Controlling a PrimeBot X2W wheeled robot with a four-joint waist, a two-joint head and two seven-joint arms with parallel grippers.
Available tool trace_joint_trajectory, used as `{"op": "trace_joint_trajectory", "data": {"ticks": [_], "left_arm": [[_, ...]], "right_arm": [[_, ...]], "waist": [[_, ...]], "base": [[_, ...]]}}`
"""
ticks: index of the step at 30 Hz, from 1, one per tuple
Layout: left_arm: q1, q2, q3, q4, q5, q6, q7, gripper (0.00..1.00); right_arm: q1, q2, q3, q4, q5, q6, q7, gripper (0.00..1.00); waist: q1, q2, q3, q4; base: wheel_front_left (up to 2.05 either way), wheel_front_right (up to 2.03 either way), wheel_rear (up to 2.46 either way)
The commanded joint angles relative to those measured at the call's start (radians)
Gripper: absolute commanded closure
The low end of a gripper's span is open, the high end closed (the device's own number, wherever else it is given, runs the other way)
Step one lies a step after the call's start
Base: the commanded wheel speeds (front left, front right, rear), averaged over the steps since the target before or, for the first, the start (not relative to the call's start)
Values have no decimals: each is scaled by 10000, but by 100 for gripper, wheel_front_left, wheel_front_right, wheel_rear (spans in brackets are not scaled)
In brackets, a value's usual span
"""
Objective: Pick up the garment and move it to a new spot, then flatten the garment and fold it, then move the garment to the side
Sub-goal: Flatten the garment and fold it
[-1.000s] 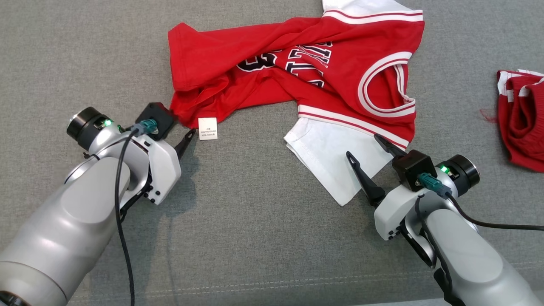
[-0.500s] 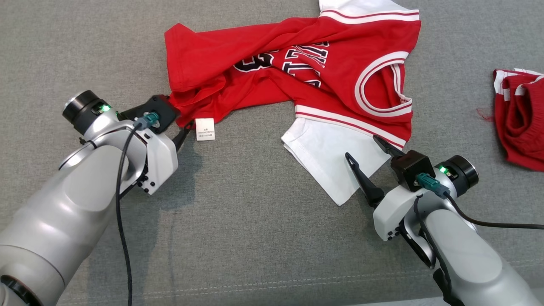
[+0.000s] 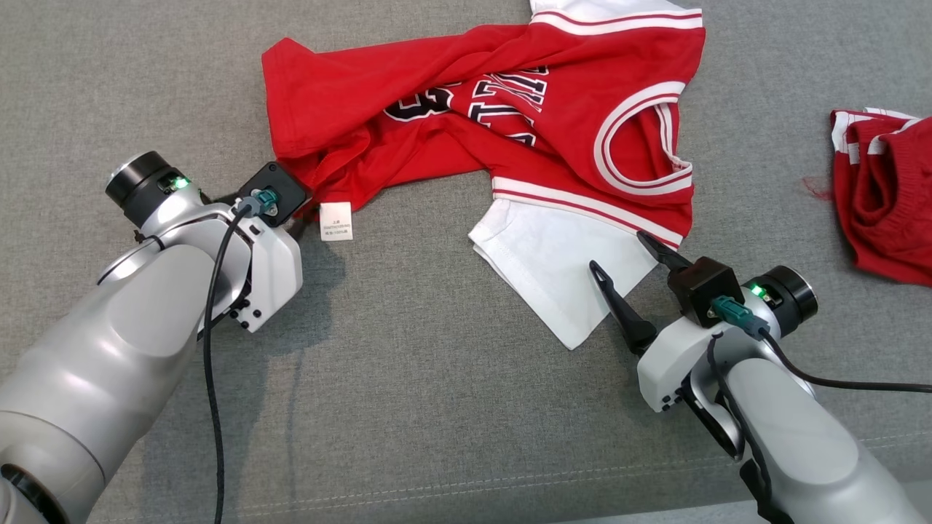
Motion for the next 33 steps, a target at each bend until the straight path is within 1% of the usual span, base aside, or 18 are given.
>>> {"op": "trace_joint_trajectory", "data": {"ticks": [1,2,8,12,16,20,23,24,29,33], "left_arm": [[-457,408,195,-73,-109,-68,-23,93],[-464,420,183,-82,-191,-68,-17,100],[-508,400,179,-51,-653,-68,-216,100],[-444,296,703,153,-1202,25,-847,100],[37,209,1485,225,-1919,409,-1317,100],[875,166,2260,-2,-2460,921,-1503,100],[1486,214,3099,-602,-2622,1464,-1522,100],[1486,214,3099,-602,-2622,1464,-1522,100],[3034,347,4623,-1951,-2317,2258,-1526,100],[4303,307,5680,-2775,-1880,2544,-1527,100]], "right_arm": [[220,89,64,-205,77,29,-35,0],[222,86,45,-205,74,29,-37,0],[240,62,-7,-186,66,29,-53,0],[259,59,-77,-257,106,29,-136,0],[393,18,-79,-381,170,29,-254,0],[617,-54,-96,-436,234,29,-298,0],[779,-134,-132,-444,291,29,-320,0],[779,-134,-132,-444,291,29,-320,0],[1118,-253,125,-607,479,29,-422,0],[1469,-556,584,-860,697,29,-473,0]], "waist": [[0,0,6,7],[0,0,7,15],[0,0,-31,136],[0,0,-134,289],[0,0,-325,481],[0,0,-551,759],[0,0,-742,1008],[0,0,-742,1008],[0,0,-1145,1373],[0,0,-1366,1609]], "base": [[0,0,0],[0,0,0],[0,0,0],[0,0,0],[0,0,0],[0,0,0],[0,0,0],[0,0,0],[0,0,0],[0,0,0]]}}
